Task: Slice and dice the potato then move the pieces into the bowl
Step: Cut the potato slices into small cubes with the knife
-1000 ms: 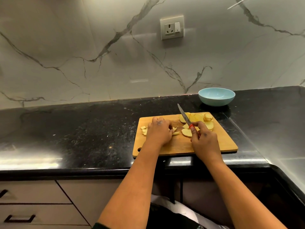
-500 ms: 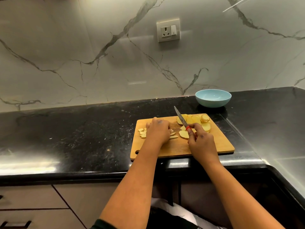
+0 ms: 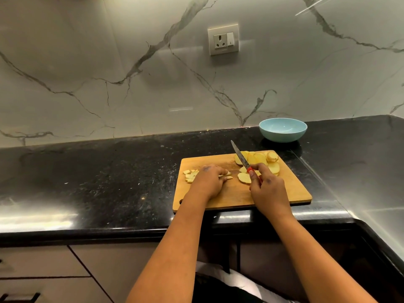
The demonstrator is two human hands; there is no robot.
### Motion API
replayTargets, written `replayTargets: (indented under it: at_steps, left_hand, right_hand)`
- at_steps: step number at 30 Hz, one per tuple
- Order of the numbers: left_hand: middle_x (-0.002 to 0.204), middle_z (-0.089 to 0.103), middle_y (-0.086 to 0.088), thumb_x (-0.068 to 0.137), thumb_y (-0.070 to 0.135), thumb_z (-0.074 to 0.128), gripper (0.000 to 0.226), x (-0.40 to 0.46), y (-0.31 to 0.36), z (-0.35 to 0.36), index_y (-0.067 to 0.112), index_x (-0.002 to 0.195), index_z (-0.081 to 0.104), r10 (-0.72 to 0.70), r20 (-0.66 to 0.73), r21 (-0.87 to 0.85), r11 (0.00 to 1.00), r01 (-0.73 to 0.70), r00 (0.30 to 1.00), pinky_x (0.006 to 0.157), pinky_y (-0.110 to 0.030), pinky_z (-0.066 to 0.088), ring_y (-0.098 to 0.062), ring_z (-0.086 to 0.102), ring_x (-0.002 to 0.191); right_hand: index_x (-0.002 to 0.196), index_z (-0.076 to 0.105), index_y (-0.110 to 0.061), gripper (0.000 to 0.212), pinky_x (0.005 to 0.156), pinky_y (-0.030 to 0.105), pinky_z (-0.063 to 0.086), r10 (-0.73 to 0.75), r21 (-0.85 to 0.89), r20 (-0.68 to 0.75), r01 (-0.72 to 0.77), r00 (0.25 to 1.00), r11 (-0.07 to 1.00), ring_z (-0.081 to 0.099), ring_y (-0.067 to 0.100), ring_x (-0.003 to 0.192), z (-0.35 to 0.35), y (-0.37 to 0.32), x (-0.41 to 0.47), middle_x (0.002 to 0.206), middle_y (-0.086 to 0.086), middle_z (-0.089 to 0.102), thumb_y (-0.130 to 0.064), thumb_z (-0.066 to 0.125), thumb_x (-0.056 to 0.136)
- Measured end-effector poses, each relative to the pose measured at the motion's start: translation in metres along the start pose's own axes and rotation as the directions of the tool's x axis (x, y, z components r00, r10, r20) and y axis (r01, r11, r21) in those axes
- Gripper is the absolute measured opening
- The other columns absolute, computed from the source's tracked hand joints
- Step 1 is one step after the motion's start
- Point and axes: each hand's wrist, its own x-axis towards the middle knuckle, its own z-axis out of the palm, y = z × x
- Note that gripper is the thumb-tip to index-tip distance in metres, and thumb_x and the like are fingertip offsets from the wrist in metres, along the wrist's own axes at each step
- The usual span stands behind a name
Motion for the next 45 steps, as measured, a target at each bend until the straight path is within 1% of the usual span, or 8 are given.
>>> replayTargets:
  at_steps: [6, 11, 19, 26, 34, 39, 41, 45]
  left_hand:
    - [0.146, 0.05, 0.001, 0.099, 0.027, 0.055, 0.037, 0.004, -0.005, -0.008, 0.027, 0.136, 0.057, 0.028, 0.043, -0.064, 0.998, -0.025, 0.999, 0.113, -0.033, 0.03, -0.021, 0.041, 0.135]
    - [0.14, 0.057, 0.0, 0.097, 0.029, 0.06, 0.036, -0.005, -0.005, 0.003, 0.018, 0.131, 0.062, 0.07, -0.138, -0.073, 0.994, -0.081, 0.988, 0.108, -0.026, 0.034, -0.018, 0.05, 0.128]
    - [0.119, 0.069, -0.009, 0.097, 0.023, 0.059, 0.028, -0.01, 0.001, 0.008, 0.011, 0.12, 0.07, 0.042, -0.262, -0.073, 0.995, -0.064, 0.964, 0.097, -0.031, 0.046, -0.023, 0.061, 0.112]
    - [0.114, 0.071, -0.008, 0.097, 0.024, 0.058, 0.025, -0.009, -0.001, 0.009, 0.013, 0.115, 0.072, 0.047, -0.266, -0.077, 0.995, -0.07, 0.963, 0.092, -0.031, 0.047, -0.022, 0.062, 0.106]
    - [0.106, 0.071, -0.007, 0.097, 0.025, 0.055, 0.023, -0.006, -0.003, 0.012, 0.015, 0.107, 0.073, 0.052, -0.267, -0.059, 0.996, -0.071, 0.962, 0.081, -0.027, 0.044, -0.021, 0.062, 0.099]
    - [0.095, 0.072, -0.009, 0.095, 0.019, 0.055, 0.02, -0.006, -0.003, 0.011, 0.014, 0.095, 0.074, 0.063, -0.263, -0.049, 0.996, -0.078, 0.963, 0.072, -0.028, 0.042, -0.023, 0.062, 0.088]
    - [0.093, 0.071, -0.009, 0.095, 0.018, 0.055, 0.019, -0.006, -0.003, 0.012, 0.013, 0.093, 0.074, 0.062, -0.263, -0.065, 0.994, -0.082, 0.963, 0.071, -0.028, 0.042, -0.024, 0.062, 0.086]
    - [0.103, 0.072, -0.005, 0.097, 0.023, 0.058, 0.021, -0.006, -0.006, 0.014, 0.014, 0.106, 0.074, 0.043, -0.271, -0.123, 0.989, -0.079, 0.961, 0.085, -0.028, 0.047, -0.019, 0.063, 0.096]
  right_hand:
    - [0.117, 0.063, -0.016, 0.022, 0.045, 0.013, 0.035, -0.01, -0.048, -0.01, 0.01, 1.0, 0.999, 0.05, 0.005, 0.053, -0.002, -0.005, -0.003, 0.066, -0.012, 0.054, -0.019, 0.056, 0.097]
    - [0.134, 0.057, -0.016, 0.037, 0.082, 0.025, 0.047, 0.099, -0.165, 0.108, -0.08, 0.989, 0.983, 0.057, 0.019, 0.096, -0.005, -0.017, -0.001, 0.109, 0.007, 0.063, -0.013, 0.052, 0.097]
    - [0.1, 0.066, -0.015, 0.026, 0.065, 0.026, 0.04, 0.186, -0.441, 0.218, -0.073, 0.958, 0.895, 0.052, 0.017, 0.075, -0.003, -0.042, -0.014, 0.089, 0.004, 0.06, -0.007, 0.041, 0.096]
    - [0.111, 0.057, -0.014, 0.021, 0.068, 0.023, 0.036, 0.164, -0.472, 0.221, -0.041, 0.961, 0.881, 0.044, 0.014, 0.079, 0.002, -0.061, -0.018, 0.104, 0.006, 0.059, -0.009, 0.041, 0.099]
    - [0.116, 0.054, -0.015, 0.022, 0.068, 0.024, 0.043, 0.146, -0.458, 0.202, -0.039, 0.968, 0.888, 0.055, 0.016, 0.082, 0.011, -0.063, -0.018, 0.101, 0.006, 0.062, -0.01, 0.041, 0.099]
    - [0.111, 0.057, -0.016, 0.02, 0.067, 0.024, 0.039, 0.142, -0.487, 0.249, -0.003, 0.958, 0.873, 0.06, 0.018, 0.091, 0.018, -0.07, -0.005, 0.107, 0.006, 0.062, -0.013, 0.04, 0.1]
    - [0.112, 0.059, -0.016, 0.022, 0.068, 0.025, 0.041, 0.166, -0.49, 0.296, 0.0, 0.94, 0.872, 0.056, 0.017, 0.085, 0.012, -0.075, 0.0, 0.103, 0.005, 0.06, -0.012, 0.041, 0.1]
    - [0.11, 0.061, -0.018, 0.024, 0.066, 0.029, 0.043, 0.251, -0.567, 0.342, -0.014, 0.906, 0.824, 0.047, 0.015, 0.071, -0.012, -0.073, 0.003, 0.083, -0.001, 0.044, -0.004, 0.051, 0.092]
